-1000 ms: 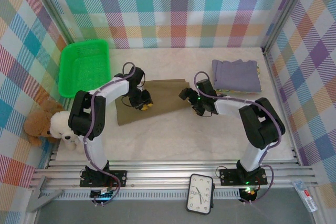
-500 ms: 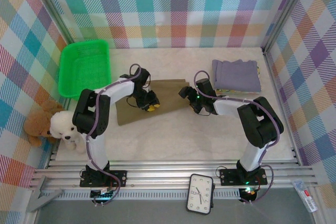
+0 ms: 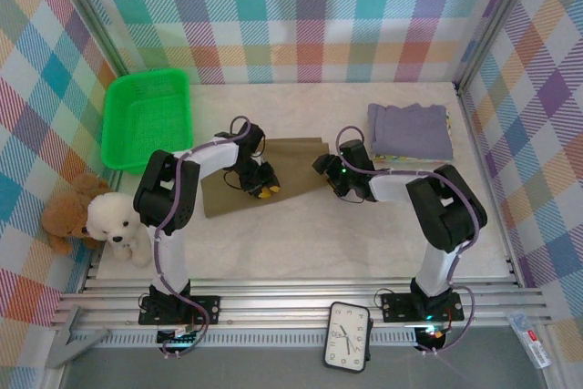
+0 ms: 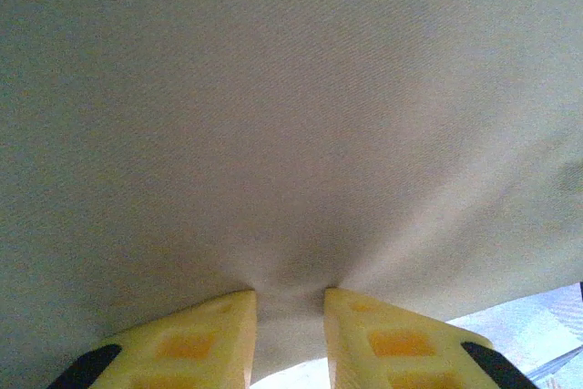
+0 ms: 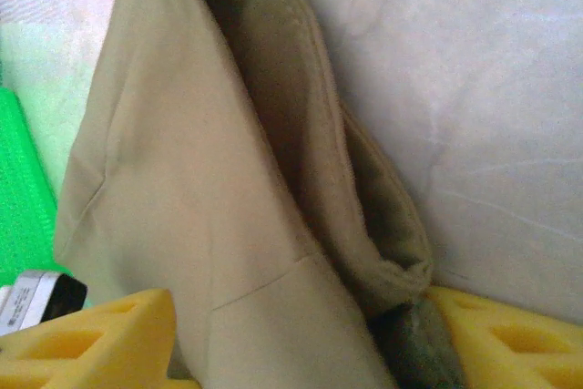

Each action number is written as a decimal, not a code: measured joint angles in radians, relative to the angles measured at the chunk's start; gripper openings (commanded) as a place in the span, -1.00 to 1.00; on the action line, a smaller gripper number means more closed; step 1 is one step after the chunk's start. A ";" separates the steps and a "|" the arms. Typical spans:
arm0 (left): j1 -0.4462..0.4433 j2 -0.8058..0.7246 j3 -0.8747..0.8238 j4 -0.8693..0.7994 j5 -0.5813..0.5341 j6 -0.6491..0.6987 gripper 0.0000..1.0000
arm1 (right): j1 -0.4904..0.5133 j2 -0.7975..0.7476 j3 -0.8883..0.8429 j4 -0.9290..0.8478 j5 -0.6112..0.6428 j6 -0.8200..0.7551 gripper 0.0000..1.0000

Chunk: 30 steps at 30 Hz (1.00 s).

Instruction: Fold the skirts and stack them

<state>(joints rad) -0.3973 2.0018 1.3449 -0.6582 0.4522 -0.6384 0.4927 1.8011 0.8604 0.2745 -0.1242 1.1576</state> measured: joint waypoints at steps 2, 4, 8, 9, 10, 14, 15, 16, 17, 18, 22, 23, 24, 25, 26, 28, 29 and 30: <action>0.000 0.000 0.000 0.000 0.000 0.001 -0.45 | 0.000 0.018 -0.002 0.040 -0.007 -0.012 -0.12; 0.000 0.000 0.000 0.000 0.000 0.004 -0.45 | 0.000 0.027 -0.003 0.065 -0.012 -0.030 -0.51; -0.004 0.004 0.002 0.000 -0.001 0.015 -0.44 | 0.000 0.026 -0.006 0.086 0.007 -0.043 -0.96; -0.005 0.008 0.008 -0.002 0.000 0.019 -0.45 | 0.001 0.021 -0.013 0.087 0.016 -0.048 -1.00; -0.008 0.015 0.018 -0.004 0.000 0.024 -0.44 | 0.001 0.012 -0.026 0.086 0.032 -0.048 -1.00; -0.035 0.058 0.085 -0.024 0.003 0.038 -0.44 | 0.002 -0.052 -0.090 0.073 0.096 -0.071 -1.00; -0.048 0.068 0.101 -0.024 0.000 0.039 -0.44 | 0.002 -0.069 -0.104 0.068 0.111 -0.073 -1.00; -0.064 0.078 0.118 -0.023 -0.001 0.041 -0.44 | 0.002 -0.094 -0.121 0.055 0.131 -0.074 -1.00; -0.083 0.089 0.134 -0.021 0.000 0.042 -0.44 | 0.000 -0.119 -0.137 0.045 0.152 -0.075 -1.00; -0.100 0.098 0.146 -0.019 0.000 0.041 -0.44 | -0.003 -0.140 -0.150 0.034 0.168 -0.077 -1.00; -0.159 0.121 0.182 -0.013 0.005 0.036 -0.44 | -0.009 -0.233 -0.202 -0.029 0.238 -0.081 -1.00; -0.171 0.126 0.192 -0.016 0.005 0.036 -0.44 | -0.009 -0.253 -0.215 -0.042 0.251 -0.080 -1.00; -0.178 0.129 0.200 -0.018 0.005 0.036 -0.44 | -0.009 -0.266 -0.225 -0.056 0.260 -0.076 -1.00; -0.185 0.132 0.209 -0.021 0.005 0.037 -0.43 | -0.009 -0.278 -0.236 -0.071 0.269 -0.072 -1.00; -0.189 0.133 0.215 -0.021 0.005 0.037 -0.40 | -0.009 -0.288 -0.246 -0.085 0.275 -0.069 -1.00; -0.192 0.133 0.225 -0.025 0.010 0.046 -0.11 | -0.009 -0.299 -0.262 -0.111 0.283 -0.065 -1.00; -0.192 0.133 0.231 -0.028 0.011 0.054 0.00 | -0.009 -0.304 -0.268 -0.124 0.286 -0.063 -1.00; -0.192 0.130 0.233 -0.029 0.010 0.061 0.11 | -0.009 -0.307 -0.272 -0.131 0.289 -0.062 -1.00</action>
<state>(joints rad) -0.5892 2.1315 1.5776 -0.6876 0.4625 -0.5774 0.4839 1.4944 0.5880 0.1432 0.1650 1.0954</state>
